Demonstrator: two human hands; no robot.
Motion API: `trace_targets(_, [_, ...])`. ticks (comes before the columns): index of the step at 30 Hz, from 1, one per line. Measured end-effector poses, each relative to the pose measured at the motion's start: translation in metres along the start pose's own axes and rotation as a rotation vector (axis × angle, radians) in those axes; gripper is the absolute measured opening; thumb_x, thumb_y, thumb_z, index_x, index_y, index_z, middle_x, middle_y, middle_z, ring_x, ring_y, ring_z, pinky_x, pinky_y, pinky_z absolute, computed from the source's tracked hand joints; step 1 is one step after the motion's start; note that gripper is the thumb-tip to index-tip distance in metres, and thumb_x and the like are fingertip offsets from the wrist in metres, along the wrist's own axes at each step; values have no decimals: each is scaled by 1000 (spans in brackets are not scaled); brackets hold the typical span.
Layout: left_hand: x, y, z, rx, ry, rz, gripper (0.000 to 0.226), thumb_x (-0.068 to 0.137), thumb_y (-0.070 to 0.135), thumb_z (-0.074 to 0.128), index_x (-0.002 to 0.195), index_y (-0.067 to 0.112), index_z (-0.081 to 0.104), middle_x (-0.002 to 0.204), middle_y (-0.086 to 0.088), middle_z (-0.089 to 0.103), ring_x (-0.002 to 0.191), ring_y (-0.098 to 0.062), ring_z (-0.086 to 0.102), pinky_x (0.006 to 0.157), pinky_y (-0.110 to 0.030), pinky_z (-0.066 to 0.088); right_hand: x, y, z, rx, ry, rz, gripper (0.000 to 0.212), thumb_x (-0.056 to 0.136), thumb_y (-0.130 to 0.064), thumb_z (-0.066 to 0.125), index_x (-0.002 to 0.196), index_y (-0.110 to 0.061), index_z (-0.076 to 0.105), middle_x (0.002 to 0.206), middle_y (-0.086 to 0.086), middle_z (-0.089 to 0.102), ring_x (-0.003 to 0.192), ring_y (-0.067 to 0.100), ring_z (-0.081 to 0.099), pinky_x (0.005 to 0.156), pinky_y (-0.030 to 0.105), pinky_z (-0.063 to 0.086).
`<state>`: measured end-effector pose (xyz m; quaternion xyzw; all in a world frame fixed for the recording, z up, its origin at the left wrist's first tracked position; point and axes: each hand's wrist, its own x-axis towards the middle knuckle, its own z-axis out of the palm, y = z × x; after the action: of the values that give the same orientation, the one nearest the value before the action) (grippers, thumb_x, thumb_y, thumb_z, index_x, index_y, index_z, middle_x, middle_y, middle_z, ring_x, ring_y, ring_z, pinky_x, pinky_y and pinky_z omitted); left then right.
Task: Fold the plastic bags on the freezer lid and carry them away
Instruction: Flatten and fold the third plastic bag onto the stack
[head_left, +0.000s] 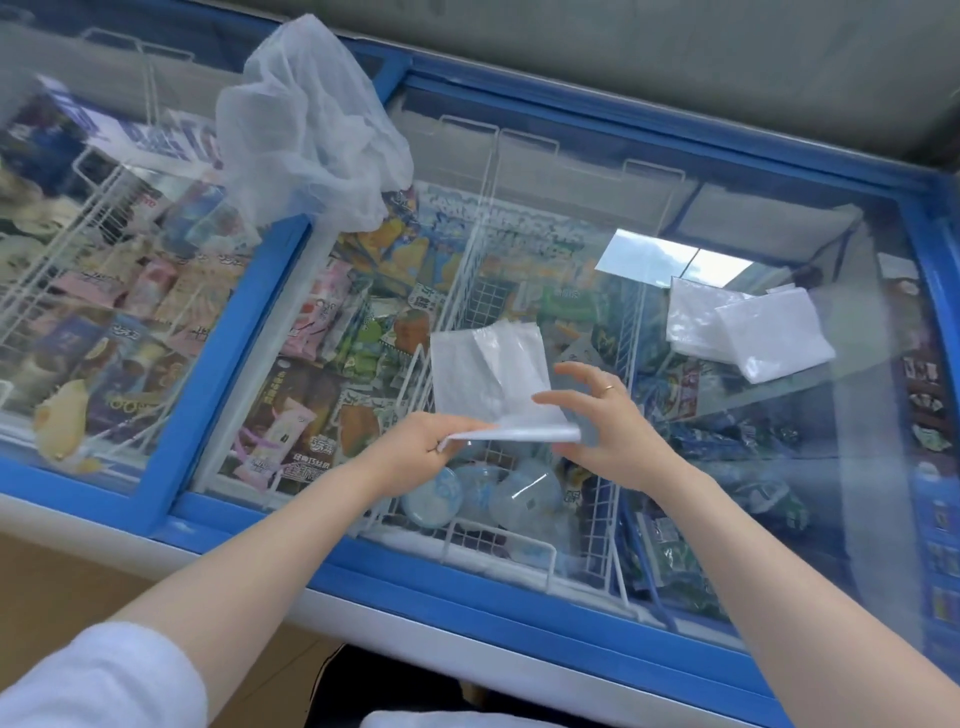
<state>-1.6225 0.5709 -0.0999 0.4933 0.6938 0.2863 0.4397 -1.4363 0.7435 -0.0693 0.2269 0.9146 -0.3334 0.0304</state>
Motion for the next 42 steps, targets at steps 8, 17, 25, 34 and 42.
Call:
trace_targets(8, [13, 5, -11, 48, -42, 64, 47, 85, -7, 50, 124, 17, 58, 132, 6, 54, 123, -5, 45, 104, -19, 31, 15, 11, 22, -431, -103, -231, 67, 77, -5, 66, 137, -25, 44, 153, -7, 26, 143, 20, 22, 114, 38, 17])
trace_targets(17, [25, 11, -4, -108, 424, -241, 24, 95, 25, 49, 96, 5, 61, 90, -11, 65, 82, -24, 59, 69, -35, 46, 34, -14, 17, 305, 178, 359, 26, 94, -23, 50, 74, -5, 51, 69, 2, 51, 57, 9, 37, 58, 29, 28])
trace_targets(25, [50, 6, -14, 101, 599, -286, 33, 98, 27, 41, 79, 2, 50, 70, -16, 56, 62, -27, 51, 52, -32, 32, 64, -25, 29, 160, 309, 631, 34, 94, -18, 39, 61, -9, 37, 55, 3, 39, 51, 17, 31, 49, 30, 21])
trace_targets(34, [57, 2, -10, 749, 608, -27, 48, 86, 25, 52, 128, 5, 42, 130, -17, 52, 117, -32, 46, 93, -44, 44, 73, -27, 32, -1, 335, 684, 31, 97, -30, 39, 79, -8, 50, 68, 6, 53, 60, 25, 47, 46, 28, 27])
trace_targets(42, [58, -19, -8, 705, 296, 34, 67, 91, 46, 20, 145, 5, 24, 152, -15, 23, 141, -30, 19, 116, -37, 8, 80, -37, 33, 124, 462, 556, 24, 96, -21, 47, 110, -3, 54, 120, 13, 47, 108, 30, 45, 86, 34, 38])
